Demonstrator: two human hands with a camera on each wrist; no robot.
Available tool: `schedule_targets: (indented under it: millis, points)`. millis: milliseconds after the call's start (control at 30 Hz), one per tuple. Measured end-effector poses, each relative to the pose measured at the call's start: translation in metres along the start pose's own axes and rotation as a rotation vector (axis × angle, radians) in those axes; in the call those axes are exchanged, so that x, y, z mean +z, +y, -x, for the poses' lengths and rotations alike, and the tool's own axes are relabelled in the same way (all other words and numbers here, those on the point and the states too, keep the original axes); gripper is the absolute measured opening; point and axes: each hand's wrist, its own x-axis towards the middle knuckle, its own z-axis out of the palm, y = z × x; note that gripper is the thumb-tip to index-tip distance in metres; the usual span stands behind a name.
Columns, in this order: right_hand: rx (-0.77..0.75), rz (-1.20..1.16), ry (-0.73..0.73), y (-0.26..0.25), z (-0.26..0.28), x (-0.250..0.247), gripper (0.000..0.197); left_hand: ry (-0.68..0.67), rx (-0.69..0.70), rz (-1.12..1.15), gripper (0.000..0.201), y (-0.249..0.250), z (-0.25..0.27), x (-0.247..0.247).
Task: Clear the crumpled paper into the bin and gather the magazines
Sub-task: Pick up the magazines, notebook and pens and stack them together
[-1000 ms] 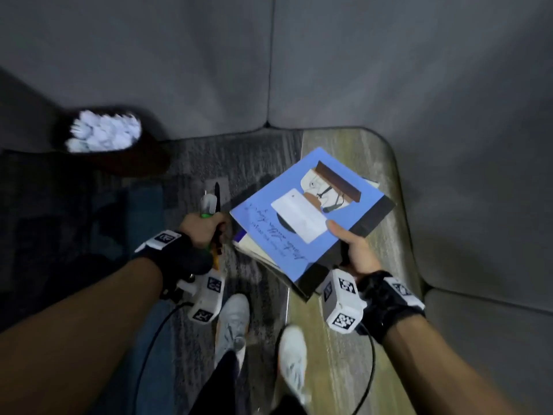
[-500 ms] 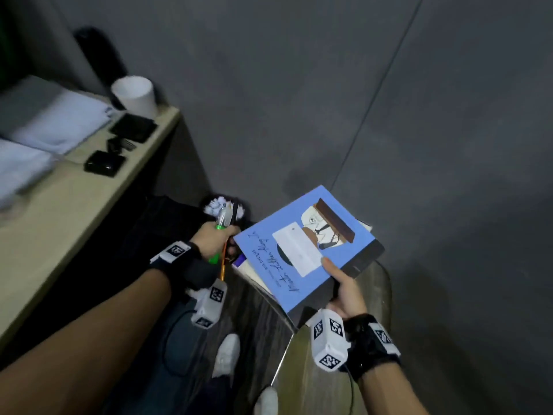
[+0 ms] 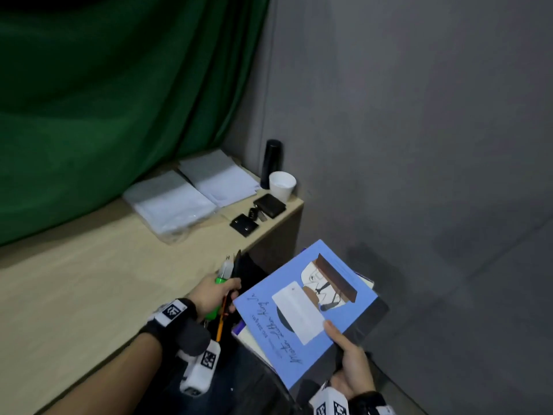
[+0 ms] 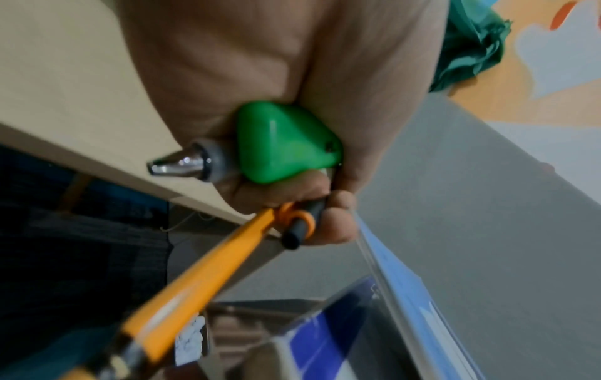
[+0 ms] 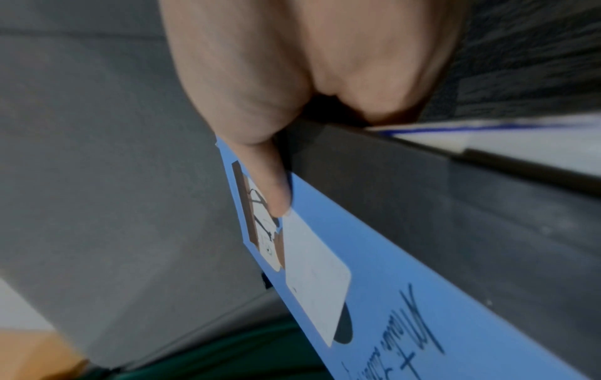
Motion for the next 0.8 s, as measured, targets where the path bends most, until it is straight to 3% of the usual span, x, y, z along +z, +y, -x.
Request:
schedule_targets:
  millis: [133,367,567,700,800]
  points:
    - [0.070,0.101,-0.008,0.017,-0.040,0.069,0.070,0.067,-0.016,0.054,0.023,0.001,-0.014,-0.079]
    - [0.082,0.281,-0.134,0.047,-0.089,0.174,0.042,0.211,-0.075,0.242,0.024,-0.016,0.001,-0.193]
    - [0.155,0.637,-0.520,0.074,-0.140,0.267,0.074,0.465,-0.112,0.428,0.020,-0.033,0.025,-0.252]
    - [0.181,0.829,-0.705,0.103,-0.177,0.342,0.039,0.623,-0.126,0.457,0.021,-0.035,0.040,-0.267]
    - [0.163,1.041,-0.792,0.125,-0.210,0.385,0.036,0.680,-0.133,0.482,0.021,-0.039,0.043,-0.270]
